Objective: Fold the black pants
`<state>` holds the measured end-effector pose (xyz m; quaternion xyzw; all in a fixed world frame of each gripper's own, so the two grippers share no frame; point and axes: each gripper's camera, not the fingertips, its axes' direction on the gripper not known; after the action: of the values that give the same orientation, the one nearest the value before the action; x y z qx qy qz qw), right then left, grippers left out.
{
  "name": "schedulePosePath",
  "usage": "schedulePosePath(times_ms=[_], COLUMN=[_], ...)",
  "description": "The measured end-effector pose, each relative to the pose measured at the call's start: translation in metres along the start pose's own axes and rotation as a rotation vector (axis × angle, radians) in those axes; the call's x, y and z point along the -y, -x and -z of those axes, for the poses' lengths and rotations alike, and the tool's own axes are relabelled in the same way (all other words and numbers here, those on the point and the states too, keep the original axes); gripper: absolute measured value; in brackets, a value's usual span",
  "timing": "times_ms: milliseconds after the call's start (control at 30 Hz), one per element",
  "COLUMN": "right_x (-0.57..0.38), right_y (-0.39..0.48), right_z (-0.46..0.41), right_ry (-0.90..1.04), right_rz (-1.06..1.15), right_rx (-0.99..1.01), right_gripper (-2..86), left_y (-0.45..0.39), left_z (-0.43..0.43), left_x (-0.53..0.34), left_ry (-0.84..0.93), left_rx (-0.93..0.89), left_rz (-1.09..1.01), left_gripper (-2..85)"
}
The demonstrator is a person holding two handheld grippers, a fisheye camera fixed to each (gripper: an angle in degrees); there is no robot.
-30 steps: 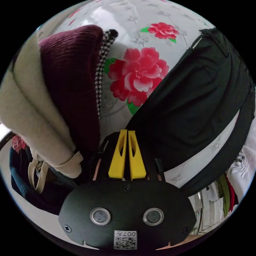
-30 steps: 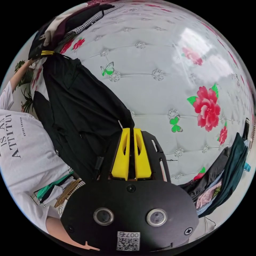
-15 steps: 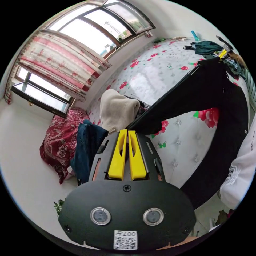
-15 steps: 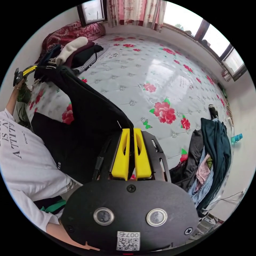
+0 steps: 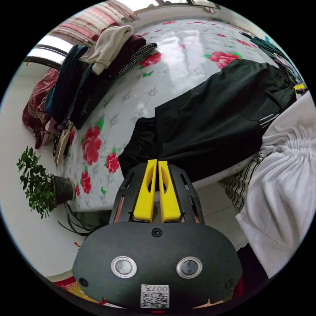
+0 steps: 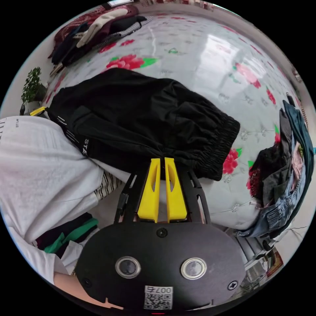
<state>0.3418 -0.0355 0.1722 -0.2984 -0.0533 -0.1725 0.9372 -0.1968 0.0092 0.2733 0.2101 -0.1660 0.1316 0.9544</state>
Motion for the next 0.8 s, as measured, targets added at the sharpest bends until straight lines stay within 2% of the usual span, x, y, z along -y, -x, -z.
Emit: schedulePosePath(times_ms=[100, 167, 300, 367, 467, 567, 633, 733, 800], right_x=[-0.007, -0.012, -0.021, -0.026, -0.042, -0.071, -0.094, -0.104, -0.096], right_y=[0.001, -0.003, -0.008, -0.015, -0.029, -0.057, -0.091, -0.126, -0.138], right_z=[0.019, 0.023, -0.019, -0.031, -0.020, 0.004, 0.012, -0.004, -0.021], right_ry=[-0.060, -0.092, -0.017, -0.025, -0.094, -0.262, -0.401, -0.462, -0.434], right_rz=[0.046, 0.041, 0.058, 0.008, -0.025, -0.150, -0.328, -0.494, -0.527], right_rx=[-0.045, -0.043, -0.005, 0.054, 0.120, 0.119, 0.146, 0.212, 0.270], right_gripper=[0.2, 0.3, 1.0, 1.7, 3.7, 5.6, 7.2, 8.5, 8.5], left_y=[0.007, 0.006, -0.016, -0.022, -0.022, -0.015, -0.006, 0.014, 0.027], left_z=[0.044, 0.053, 0.020, 0.014, 0.033, 0.054, 0.065, 0.086, 0.104], left_x=[0.008, 0.010, 0.005, 0.008, 0.014, 0.017, 0.016, 0.014, 0.012], left_ry=[-0.086, -0.075, 0.104, 0.191, 0.224, 0.248, 0.269, 0.280, 0.286], left_rx=[0.056, 0.073, 0.000, -0.014, 0.035, 0.063, 0.073, 0.052, 0.029], left_rz=[0.002, -0.012, -0.057, -0.043, -0.035, -0.020, 0.025, 0.140, 0.216], left_gripper=[-1.0, -0.9, -0.7, -0.3, 1.7, 4.6, 5.1, 5.3, 5.2])
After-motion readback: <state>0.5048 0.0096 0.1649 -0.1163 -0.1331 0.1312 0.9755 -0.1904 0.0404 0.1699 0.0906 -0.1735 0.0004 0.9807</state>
